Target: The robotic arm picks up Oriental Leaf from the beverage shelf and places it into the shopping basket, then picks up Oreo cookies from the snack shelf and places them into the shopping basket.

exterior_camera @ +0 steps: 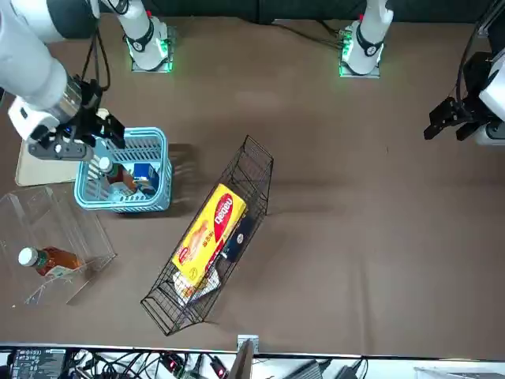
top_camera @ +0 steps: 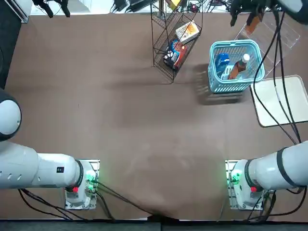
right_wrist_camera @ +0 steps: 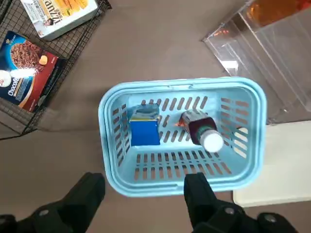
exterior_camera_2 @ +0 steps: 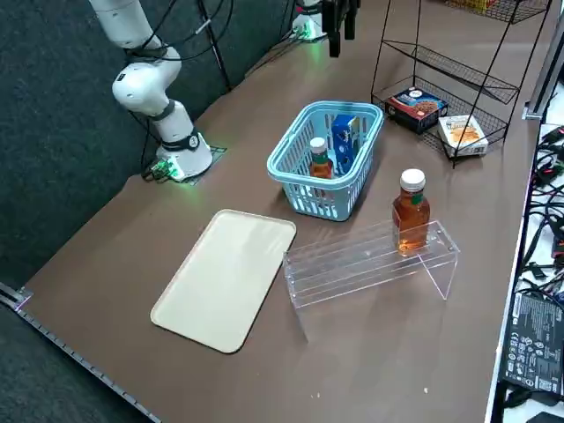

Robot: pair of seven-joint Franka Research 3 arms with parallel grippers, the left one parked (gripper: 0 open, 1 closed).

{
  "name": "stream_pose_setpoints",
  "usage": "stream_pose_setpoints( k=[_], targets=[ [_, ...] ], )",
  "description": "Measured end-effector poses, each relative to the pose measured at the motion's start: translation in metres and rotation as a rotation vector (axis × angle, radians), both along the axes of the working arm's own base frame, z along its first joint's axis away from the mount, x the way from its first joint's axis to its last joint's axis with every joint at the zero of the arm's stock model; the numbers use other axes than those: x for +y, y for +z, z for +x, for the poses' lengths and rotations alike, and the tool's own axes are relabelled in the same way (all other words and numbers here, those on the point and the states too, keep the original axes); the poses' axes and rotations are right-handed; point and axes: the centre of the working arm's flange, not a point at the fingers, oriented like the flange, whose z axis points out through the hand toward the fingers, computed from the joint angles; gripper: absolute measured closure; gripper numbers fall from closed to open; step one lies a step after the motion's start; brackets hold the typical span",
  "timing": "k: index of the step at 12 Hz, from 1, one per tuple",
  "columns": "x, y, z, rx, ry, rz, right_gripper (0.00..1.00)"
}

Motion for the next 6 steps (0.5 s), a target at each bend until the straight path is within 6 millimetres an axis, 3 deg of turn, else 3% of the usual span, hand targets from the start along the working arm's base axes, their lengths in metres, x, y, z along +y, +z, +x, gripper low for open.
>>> stream_pose_setpoints(
  k=[3,6],
  targets=[
    [-0.017,0.026,-0.008,-0.012,0.004,0.003,0.0],
    [-0.057,0.039,-0.011,-0.019,0.015,0.007,0.0]
  ],
)
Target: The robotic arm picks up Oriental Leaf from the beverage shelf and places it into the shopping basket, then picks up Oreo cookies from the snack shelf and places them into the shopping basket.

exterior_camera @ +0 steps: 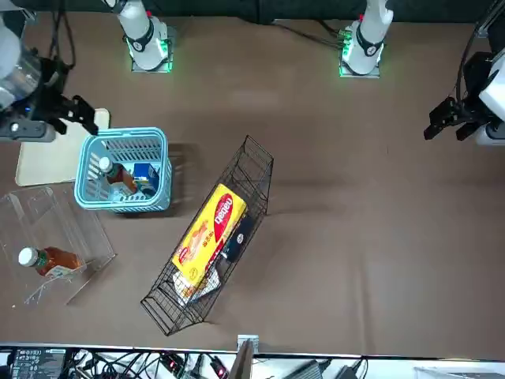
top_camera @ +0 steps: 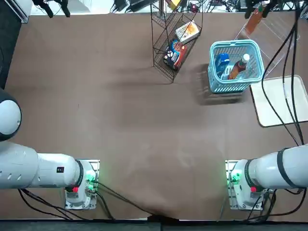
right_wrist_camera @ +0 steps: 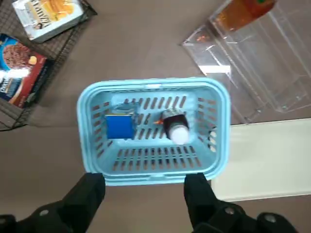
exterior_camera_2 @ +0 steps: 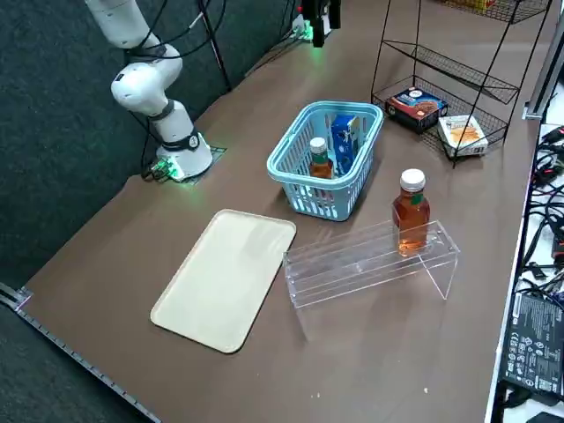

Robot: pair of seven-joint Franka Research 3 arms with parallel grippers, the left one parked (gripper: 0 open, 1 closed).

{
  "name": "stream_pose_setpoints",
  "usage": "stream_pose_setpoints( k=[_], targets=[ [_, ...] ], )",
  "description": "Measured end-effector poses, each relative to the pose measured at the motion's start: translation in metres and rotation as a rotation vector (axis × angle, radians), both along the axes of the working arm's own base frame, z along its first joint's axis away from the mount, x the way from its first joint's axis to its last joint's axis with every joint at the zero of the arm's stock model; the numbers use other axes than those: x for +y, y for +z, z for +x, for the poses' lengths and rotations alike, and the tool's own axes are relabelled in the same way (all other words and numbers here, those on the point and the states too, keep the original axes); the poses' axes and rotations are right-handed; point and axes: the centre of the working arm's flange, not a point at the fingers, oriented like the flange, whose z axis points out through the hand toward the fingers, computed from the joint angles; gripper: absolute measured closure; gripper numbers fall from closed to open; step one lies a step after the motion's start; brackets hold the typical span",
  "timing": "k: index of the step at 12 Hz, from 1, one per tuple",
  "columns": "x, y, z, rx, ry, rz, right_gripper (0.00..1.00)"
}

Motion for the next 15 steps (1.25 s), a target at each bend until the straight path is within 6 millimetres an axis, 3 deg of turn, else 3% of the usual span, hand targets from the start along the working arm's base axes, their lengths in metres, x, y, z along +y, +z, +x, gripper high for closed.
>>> stream_pose_setpoints(
  k=[2,4,15],
  targets=[
    [-0.026,0.001,0.002,0.0,-0.003,0.002,0.0],
    [-0.038,0.0,0.003,0.001,-0.01,0.002,0.0],
    [-0.034,-0.005,0.005,0.009,-0.004,0.002,0.0]
  ],
)
